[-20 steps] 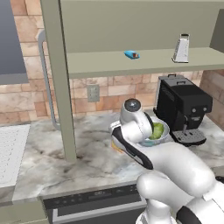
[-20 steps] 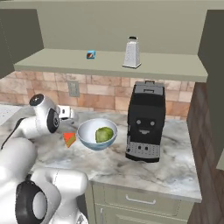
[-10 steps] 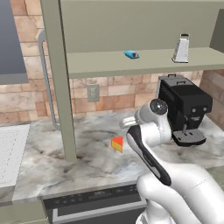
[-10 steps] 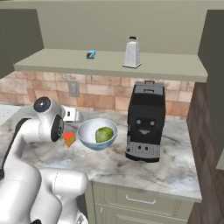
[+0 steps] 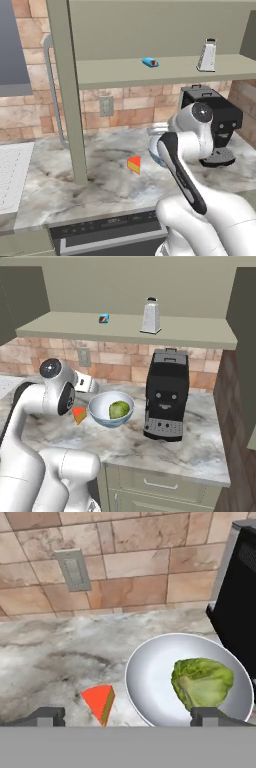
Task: Pick the cheese from the fridge and the cheese grater from the cabinet and place them next to the salad bowl.
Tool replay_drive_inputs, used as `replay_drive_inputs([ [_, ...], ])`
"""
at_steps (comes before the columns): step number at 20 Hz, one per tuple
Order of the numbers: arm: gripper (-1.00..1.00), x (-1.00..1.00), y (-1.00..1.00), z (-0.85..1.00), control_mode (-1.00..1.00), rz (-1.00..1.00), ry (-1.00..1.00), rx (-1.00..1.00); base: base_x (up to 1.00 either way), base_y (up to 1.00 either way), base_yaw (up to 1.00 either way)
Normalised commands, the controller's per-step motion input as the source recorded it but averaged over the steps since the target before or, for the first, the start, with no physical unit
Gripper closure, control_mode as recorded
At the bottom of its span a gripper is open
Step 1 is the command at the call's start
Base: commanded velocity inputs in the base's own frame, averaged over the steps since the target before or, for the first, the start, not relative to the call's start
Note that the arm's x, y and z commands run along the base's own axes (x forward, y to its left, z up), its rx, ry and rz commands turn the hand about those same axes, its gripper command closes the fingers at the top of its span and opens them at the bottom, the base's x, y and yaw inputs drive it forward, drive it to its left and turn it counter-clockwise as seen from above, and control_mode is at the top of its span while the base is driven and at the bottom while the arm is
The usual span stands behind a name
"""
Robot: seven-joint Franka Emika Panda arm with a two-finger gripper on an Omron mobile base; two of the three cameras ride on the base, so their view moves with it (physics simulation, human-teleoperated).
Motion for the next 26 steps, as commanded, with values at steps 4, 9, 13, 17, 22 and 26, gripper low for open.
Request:
replay_drive_inputs([
  [4,-1.0,-0.19,-0.23,0.62,-1.0,-0.19,0.0,0.0,0.0,0.0,0.0],
  [9,-1.0,-0.19,-0.25,0.62,-1.0,-0.15,0.0,0.0,0.0,0.0,0.0],
  [13,-1.0,-0.15,-0.2,0.64,-1.0,-0.1,0.0,0.0,0.0,0.0,0.0],
  [17,-1.0,-0.15,-0.2,0.68,-1.0,-0.02,0.06,0.0,0.0,0.0,0.0],
  [22,-1.0,-0.15,-0.28,0.57,-1.0,0.0,0.01,0.0,0.0,0.0,0.0],
  [26,-1.0,-0.12,-0.3,0.52,-1.0,0.0,-0.03,-0.02,0.0,0.0,0.0],
])
